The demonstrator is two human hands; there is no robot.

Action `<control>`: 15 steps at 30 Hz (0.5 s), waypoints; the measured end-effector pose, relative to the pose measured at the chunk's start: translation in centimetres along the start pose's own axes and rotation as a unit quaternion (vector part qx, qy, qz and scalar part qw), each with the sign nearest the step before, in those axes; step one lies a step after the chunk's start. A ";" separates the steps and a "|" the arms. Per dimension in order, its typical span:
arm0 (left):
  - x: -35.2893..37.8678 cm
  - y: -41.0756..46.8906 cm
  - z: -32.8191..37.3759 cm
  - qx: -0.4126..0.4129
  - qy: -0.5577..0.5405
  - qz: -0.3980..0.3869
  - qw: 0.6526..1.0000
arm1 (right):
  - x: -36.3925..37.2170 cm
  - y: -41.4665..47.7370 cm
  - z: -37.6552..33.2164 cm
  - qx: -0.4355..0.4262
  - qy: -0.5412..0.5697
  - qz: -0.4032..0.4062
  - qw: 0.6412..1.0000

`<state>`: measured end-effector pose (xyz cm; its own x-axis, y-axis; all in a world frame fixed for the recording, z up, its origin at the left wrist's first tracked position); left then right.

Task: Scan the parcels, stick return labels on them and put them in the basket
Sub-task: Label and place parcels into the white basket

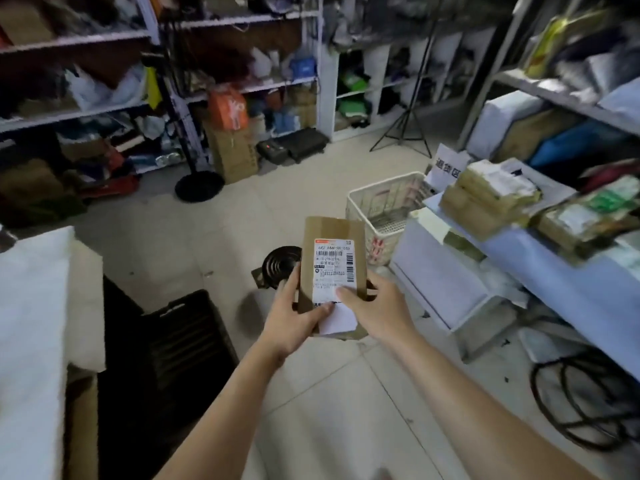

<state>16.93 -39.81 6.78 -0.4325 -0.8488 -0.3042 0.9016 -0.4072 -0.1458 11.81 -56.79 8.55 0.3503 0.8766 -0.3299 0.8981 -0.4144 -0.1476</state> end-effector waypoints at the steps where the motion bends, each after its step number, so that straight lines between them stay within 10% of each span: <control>1: 2.1 0.6 0.9 0.006 0.002 -0.014 1.000 | -2.3 0.0 0.7 0.004 -0.001 0.016 1.000; 15: 31.1 6.2 12.2 0.090 -0.001 -0.246 0.965 | -29.8 -2.3 11.0 0.074 0.073 0.233 0.967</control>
<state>9.10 -72.83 7.86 -0.8082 -0.5387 -0.2381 0.5728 -0.8129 -0.1053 -3.57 -84.62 8.47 0.7514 0.6070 -0.2586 0.5896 -0.7937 -0.1498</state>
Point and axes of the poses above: each hand's wrist, its own y-axis towards the middle knuckle, its own x-axis out of the palm, z = x × y, the point moved 4 cm from there along y, towards the middle knuckle, and after that the axes turned 8 degrees about y, right-handed, at the moved point
